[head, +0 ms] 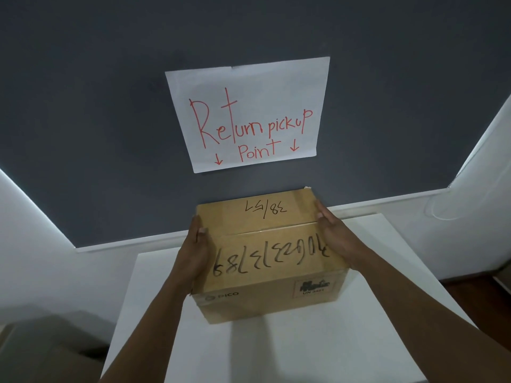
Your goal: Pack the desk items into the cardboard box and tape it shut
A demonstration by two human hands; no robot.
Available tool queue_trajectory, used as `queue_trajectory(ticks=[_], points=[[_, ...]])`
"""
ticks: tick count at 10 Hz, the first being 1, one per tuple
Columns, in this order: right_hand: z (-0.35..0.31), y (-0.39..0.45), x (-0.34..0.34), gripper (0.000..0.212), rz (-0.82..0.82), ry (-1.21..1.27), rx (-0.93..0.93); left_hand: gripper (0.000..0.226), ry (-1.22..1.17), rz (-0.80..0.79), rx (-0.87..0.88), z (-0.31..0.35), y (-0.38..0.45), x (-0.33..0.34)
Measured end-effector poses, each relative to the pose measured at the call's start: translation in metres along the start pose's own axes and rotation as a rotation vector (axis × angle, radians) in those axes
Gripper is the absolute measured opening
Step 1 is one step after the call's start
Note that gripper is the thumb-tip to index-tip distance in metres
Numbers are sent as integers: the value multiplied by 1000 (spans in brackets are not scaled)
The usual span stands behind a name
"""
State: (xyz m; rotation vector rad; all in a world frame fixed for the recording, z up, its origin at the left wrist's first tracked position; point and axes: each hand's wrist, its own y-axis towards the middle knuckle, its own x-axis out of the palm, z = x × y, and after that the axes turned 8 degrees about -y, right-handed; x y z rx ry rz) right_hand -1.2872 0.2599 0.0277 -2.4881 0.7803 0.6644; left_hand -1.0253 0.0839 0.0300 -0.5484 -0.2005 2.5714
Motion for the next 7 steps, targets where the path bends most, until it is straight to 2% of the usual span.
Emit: queue_trajectory(ticks=[2, 4, 5, 6, 7], points=[[1, 1, 5, 59, 79, -202, -53, 61, 116, 56, 8, 0, -2, 2], [6, 6, 3, 65, 94, -379, -155, 64, 179, 62, 46, 8, -8, 1], [-4, -3, -1, 65, 146, -437, -165, 78, 178, 87, 55, 21, -18, -4], [-20, -27, -10, 60, 196, -492, -204, 62, 272, 121, 147, 32, -34, -10], [-14, -70, -17, 62, 255, -508, -241, 58, 296, 130, 166, 24, -62, -16]])
